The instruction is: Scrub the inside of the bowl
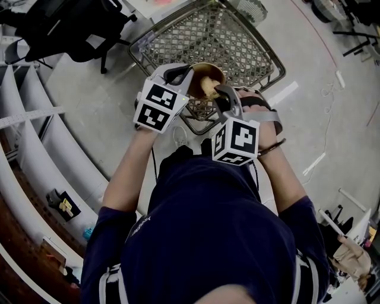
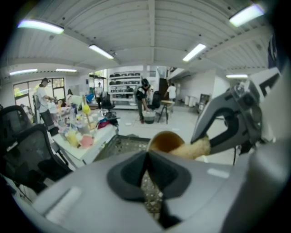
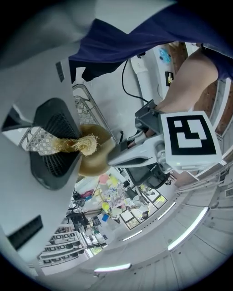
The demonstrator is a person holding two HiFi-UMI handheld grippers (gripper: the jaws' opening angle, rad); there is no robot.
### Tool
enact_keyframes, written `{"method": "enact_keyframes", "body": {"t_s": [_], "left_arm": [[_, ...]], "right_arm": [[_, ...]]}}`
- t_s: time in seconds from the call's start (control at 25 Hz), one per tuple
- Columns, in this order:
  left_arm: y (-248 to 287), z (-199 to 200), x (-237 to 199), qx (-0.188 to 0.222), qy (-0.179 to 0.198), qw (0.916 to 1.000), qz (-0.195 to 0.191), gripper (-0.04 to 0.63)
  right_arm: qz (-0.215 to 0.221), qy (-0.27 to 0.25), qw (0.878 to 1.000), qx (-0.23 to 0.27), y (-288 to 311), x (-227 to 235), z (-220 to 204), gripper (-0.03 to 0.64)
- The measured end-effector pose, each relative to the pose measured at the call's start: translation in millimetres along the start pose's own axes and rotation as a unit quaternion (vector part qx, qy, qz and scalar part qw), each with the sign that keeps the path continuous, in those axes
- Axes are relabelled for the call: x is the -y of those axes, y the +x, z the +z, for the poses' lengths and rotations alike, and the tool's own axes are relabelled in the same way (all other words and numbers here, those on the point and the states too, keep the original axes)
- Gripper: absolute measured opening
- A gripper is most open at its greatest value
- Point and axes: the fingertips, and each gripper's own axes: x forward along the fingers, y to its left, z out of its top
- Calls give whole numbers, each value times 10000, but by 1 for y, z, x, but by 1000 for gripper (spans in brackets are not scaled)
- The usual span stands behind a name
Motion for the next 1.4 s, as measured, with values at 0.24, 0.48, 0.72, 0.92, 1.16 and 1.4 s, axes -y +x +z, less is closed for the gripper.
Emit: {"method": "enact_keyframes", "body": {"t_s": [0.24,0.48,0.72,0.92,1.16,1.4], "left_arm": [[3,-3,9,-66,-1,9999,-111,11],[1,-1,8,-38,-18,9999,-104,11],[-1,7,7,99,-43,9999,-127,11],[-4,12,6,244,-163,9995,-150,11],[-11,17,3,445,-351,9981,-222,11],[-14,22,-1,635,-399,9969,-249,11]], "right_arm": [[-559,-20,9984,48,-11,34,-1,63],[-444,-83,9990,-69,-8,24,-5,63],[-70,71,9999,-49,-2,3,-6,63],[-108,334,9992,197,-3,2,3,63],[-242,595,9969,453,-3,12,13,63],[-12,535,9963,666,-7,4,29,63]]}}
